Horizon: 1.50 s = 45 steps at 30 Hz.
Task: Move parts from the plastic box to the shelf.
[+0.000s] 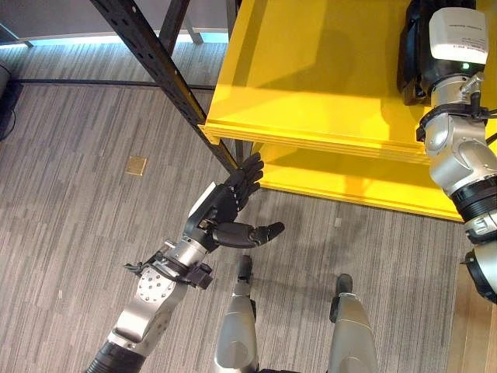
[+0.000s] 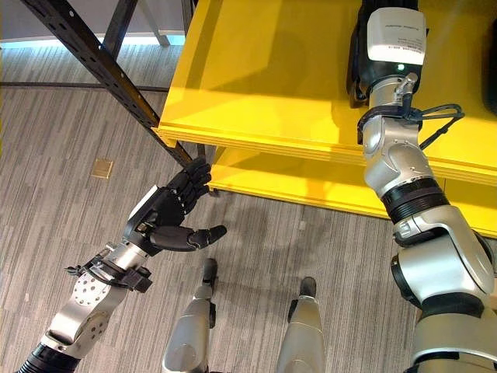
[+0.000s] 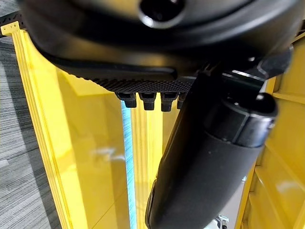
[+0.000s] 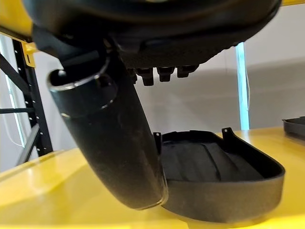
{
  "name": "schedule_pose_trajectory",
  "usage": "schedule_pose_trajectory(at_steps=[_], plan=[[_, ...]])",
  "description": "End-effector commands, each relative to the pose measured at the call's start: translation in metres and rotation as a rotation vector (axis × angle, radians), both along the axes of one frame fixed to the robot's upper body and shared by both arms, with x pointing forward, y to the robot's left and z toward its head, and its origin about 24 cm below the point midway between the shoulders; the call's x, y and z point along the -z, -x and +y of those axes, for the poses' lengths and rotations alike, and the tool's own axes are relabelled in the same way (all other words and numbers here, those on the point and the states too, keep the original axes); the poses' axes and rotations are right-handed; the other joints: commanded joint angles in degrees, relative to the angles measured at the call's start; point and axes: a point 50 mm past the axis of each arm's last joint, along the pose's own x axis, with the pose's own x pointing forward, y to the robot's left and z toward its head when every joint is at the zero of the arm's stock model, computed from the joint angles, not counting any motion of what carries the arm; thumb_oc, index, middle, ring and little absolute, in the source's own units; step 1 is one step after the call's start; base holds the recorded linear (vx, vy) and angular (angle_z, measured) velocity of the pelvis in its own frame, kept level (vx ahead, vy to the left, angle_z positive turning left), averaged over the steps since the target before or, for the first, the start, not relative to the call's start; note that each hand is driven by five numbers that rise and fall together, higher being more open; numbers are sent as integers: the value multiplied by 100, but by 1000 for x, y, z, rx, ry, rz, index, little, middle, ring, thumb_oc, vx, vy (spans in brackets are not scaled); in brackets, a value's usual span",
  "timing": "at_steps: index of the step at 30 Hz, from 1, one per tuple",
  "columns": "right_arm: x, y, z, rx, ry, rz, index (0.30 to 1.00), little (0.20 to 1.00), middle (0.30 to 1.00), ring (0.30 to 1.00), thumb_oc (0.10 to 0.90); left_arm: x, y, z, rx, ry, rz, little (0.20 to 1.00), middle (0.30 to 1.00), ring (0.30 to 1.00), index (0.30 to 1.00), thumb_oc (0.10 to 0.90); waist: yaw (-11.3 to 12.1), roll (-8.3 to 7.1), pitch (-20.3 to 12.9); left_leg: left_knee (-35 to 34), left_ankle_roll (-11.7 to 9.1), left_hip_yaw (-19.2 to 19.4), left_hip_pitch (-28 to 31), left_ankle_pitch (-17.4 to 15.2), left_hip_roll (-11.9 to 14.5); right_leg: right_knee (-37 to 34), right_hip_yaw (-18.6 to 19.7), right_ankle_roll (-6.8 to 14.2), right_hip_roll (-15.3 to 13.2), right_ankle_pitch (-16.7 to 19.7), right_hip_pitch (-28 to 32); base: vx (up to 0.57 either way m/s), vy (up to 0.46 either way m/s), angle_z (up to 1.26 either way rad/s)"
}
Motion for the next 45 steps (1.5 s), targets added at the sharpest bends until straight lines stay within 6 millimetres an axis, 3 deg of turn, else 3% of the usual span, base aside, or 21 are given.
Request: schedule_pose_trajectory(at_steps=[1, 14, 27, 30, 34, 38, 40, 42, 45], plan=[[-34, 15, 15, -61, 94, -194, 1000, 1000, 1000, 1000, 900, -29, 9, -9, 55, 76, -181, 1000, 1000, 1000, 1000, 900, -5, -422, -638, 400, -316, 345, 667, -978, 327, -706, 129, -212, -50, 22, 336, 0, 0, 0], [-37, 24, 25, -166, 68, -266, 1000, 1000, 1000, 1000, 900, -28, 11, -8, 50, 73, -175, 1000, 1000, 1000, 1000, 900, -38, -435, -685, 379, -305, 370, 731, -985, 317, -784, 124, -213, -47, 31, 428, 0, 0, 0], [-50, 63, 47, -371, 50, -403, 1000, 1000, 1000, 1000, 900, -26, 15, 1, 5, 84, -160, 1000, 1000, 1000, 1000, 900, -239, -477, -773, 343, -300, 473, 850, -1031, 314, -891, 254, -186, 2, 54, 512, 4, 12, -3], [-49, 75, 52, -469, -41, -427, 1000, 1000, 1000, 1000, 900, -25, 19, 3, -17, 94, -159, 1000, 1000, 1000, 1000, 900, -304, -485, -819, 303, -307, 508, 927, -1033, 309, -941, 268, -200, 21, 35, 590, 1, 56, -2], [-41, 81, 54, -561, -144, -440, 1000, 1000, 1000, 1000, 900, -24, 20, 3, -38, 110, -161, 1000, 1000, 1000, 1000, 900, -374, -482, -854, 268, -310, 554, 999, -1032, 302, -973, 283, -224, 36, 30, 636, 1, 85, -10], [-15, 118, 57, -737, -202, -472, 1000, 1000, 1000, 1000, 900, -23, 23, 12, -122, 149, -165, 1000, 1000, 1000, 1000, 900, -635, -490, -984, 178, -288, 675, 1218, -1088, 237, -1176, 411, -225, 115, 102, 797, 9, 169, -7], [-9, 127, 57, -763, -206, -479, 1000, 1000, 1000, 1000, 900, -23, 23, 15, -150, 157, -167, 1000, 1000, 1000, 1000, 900, -700, -501, -1020, 165, -272, 712, 1235, -1063, 219, -1245, 456, -224, 143, 184, 814, -30, 136, -16], [14, 150, 47, -762, -230, -509, 1000, 1000, 1000, 1000, 900, -20, 26, 25, -245, 162, -161, 1000, 1000, 1000, 1000, 900, -877, -590, -1200, 141, -204, 794, 1383, -1200, 113, -1545, 600, -127, 142, 327, 1003, -20, 223, -16], [27, 162, 36, -743, -238, -536, 1000, 1000, 1000, 1000, 900, -16, 31, 31, -302, 155, -162, 1000, 1000, 1000, 1000, 900, -942, -657, -1336, 110, -157, 861, 1463, -1254, 60, -1794, 641, -61, 112, 452, 1157, -12, 121, -24]])
